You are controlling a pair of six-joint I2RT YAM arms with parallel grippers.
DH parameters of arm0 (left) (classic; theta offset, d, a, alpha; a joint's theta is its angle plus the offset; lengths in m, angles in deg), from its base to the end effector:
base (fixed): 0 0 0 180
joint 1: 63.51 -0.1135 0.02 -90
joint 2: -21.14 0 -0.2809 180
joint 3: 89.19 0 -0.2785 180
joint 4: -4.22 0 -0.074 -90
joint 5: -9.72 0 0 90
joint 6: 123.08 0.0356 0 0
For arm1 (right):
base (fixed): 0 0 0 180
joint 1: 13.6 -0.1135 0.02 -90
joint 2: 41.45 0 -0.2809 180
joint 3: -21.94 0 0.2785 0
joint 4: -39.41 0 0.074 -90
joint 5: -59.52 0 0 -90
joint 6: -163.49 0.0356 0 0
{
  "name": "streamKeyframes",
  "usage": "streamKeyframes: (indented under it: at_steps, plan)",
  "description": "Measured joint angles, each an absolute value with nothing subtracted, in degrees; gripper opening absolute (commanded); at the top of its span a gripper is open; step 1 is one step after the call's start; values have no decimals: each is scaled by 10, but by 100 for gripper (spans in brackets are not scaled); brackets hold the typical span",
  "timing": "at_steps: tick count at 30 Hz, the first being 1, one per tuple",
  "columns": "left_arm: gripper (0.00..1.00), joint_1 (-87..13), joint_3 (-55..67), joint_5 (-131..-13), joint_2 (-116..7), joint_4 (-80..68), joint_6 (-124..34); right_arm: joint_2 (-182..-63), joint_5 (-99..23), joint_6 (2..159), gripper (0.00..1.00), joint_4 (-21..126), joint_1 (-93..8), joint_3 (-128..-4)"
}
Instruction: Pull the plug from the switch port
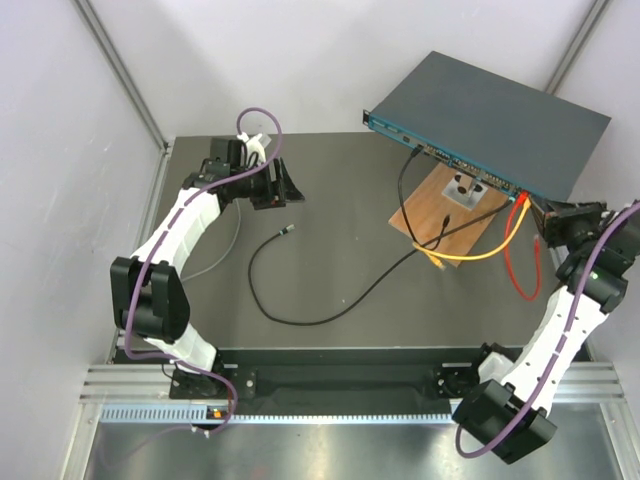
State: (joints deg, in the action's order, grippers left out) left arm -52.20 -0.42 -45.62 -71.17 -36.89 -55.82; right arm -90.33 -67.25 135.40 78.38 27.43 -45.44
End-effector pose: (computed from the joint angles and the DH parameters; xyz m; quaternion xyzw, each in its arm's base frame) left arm 0.3748 -0.0956 0.3196 0.0332 0.8804 -0.3736 0.2901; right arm 0.1614 -0.1122 0.3776 0.4978 0.6263 0.3529 0.4852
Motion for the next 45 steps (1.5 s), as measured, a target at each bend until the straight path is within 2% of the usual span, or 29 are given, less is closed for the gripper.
streamKeyframes:
  at_steps: [6, 11, 18, 33, 40, 45]
  plan:
    - [73, -522, 2, -456, -710, -369, -558, -919, -673, 1263, 0, 845, 273, -499]
    - [73, -522, 11, -456, -707, -369, -556, -909, -692, 1236, 0, 819, 275, -481]
    - [73, -522, 12, -456, -703, -369, -556, -859, -728, 1298, 0, 694, 294, -388]
    - [73, -522, 12, -456, -694, -369, -555, -848, -767, 1327, 0, 699, 329, -375]
    - [73, -522, 13, -453, -694, -368, -555, -843, -800, 1322, 0, 732, 346, -387]
    - [73, -522, 15, -453, -694, -368, -555, -835, -841, 1291, 1, 820, 354, -386]
